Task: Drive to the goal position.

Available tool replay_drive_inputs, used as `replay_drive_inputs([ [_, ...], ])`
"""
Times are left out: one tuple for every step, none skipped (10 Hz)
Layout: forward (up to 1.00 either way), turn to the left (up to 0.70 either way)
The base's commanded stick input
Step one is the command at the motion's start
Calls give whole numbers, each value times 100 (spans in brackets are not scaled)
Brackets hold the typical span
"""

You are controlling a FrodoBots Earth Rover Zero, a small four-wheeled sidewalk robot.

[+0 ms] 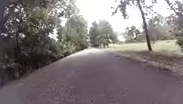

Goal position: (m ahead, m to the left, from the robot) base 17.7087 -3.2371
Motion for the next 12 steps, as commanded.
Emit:
replay_drive_inputs([
  [63, 0],
  [70, 0],
  [70, 0],
  [70, 0],
  [70, 0],
  [70, 0],
  [70, 0],
  [70, 0],
  [70, 0],
  [70, 0],
  [70, 0],
  [70, 0],
])
